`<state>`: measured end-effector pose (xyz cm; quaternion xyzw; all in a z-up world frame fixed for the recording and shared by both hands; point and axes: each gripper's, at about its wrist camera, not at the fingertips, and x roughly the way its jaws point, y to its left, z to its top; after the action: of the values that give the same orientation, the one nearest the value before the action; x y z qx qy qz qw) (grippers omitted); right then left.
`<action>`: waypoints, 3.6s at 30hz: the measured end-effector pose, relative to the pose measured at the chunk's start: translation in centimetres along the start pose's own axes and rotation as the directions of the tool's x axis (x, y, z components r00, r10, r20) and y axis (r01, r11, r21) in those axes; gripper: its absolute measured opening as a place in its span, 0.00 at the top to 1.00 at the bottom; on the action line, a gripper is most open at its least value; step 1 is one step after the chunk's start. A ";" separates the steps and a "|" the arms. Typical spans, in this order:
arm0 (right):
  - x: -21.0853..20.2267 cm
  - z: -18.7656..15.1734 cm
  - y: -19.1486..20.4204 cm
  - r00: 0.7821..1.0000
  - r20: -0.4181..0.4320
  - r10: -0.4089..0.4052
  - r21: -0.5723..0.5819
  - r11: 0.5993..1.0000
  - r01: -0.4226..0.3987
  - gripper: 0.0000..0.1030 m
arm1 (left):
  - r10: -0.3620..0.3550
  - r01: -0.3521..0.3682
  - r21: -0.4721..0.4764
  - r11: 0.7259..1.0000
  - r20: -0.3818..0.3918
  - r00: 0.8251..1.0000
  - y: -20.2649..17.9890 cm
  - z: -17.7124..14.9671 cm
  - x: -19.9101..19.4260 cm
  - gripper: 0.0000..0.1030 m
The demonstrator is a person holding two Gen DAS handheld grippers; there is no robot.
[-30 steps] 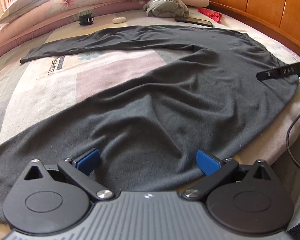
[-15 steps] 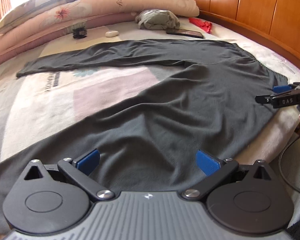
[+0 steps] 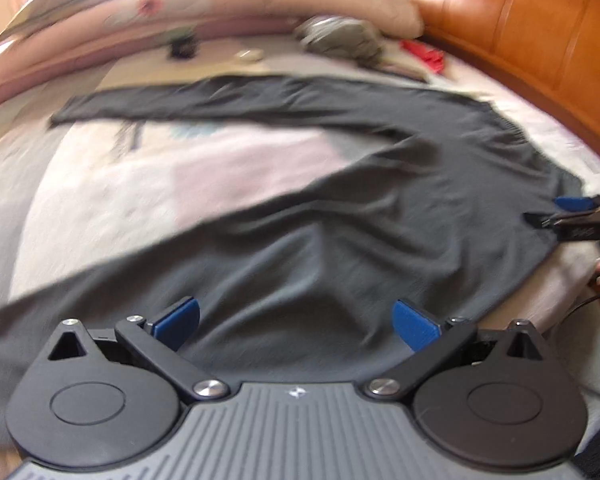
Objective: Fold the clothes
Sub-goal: 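Move the right gripper to the elastic waistband edge of the grey sweatpants, then close the right gripper on the waistband edge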
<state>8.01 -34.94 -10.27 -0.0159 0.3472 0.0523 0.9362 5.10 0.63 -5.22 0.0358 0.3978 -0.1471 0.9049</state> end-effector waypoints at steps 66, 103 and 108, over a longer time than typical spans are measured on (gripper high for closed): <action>19.1 15.7 -23.0 0.745 0.036 0.667 0.581 0.592 -0.558 0.00 | -0.117 0.122 0.110 0.986 -0.057 0.992 -10.4 7.4 8.8 0.01; 24.8 16.8 -23.7 0.723 -0.008 0.691 0.458 0.645 -0.611 0.88 | -0.069 0.079 0.091 0.993 -0.100 0.993 -10.4 6.7 10.2 0.01; 24.5 16.7 -23.3 0.730 0.002 0.683 0.412 0.665 -0.623 0.89 | -0.069 0.080 0.103 0.991 -0.108 0.992 -10.7 6.7 10.4 0.01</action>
<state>39.90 -54.85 -13.73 0.2902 0.4033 0.3143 0.8089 13.38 -13.27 -7.73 0.0768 0.4373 -0.1998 0.8735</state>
